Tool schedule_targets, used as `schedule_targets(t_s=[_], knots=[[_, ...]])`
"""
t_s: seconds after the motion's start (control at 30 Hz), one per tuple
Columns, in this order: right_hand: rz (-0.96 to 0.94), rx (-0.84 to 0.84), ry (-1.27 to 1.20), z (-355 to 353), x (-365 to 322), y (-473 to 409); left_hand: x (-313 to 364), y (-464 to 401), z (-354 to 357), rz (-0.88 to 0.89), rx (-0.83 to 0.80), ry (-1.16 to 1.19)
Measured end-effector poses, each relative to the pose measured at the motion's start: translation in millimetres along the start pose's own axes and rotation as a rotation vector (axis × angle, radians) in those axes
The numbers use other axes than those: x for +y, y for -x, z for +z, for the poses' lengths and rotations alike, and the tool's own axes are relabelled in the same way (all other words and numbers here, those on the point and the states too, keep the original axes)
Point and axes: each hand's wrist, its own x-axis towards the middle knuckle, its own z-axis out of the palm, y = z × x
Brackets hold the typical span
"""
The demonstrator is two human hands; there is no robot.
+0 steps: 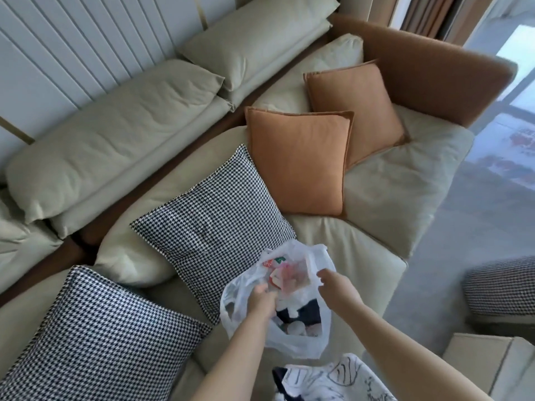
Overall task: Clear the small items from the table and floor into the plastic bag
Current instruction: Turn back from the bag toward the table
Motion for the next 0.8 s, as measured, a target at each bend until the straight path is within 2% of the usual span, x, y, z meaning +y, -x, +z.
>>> schedule_targets(t_s=[0.3,0.63,0.8], knots=[[0.046,0.227,-0.065,-1,31,71,5,61,19,0.289,-0.245,-0.380],[0.273,0.441,-0.205,9,118,179,-20,131,98,0.627,-0.438,-1.014],[0.433,0.516,-0.300,28,171,237,-50,174,145,0.799,-0.529,-1.238]])
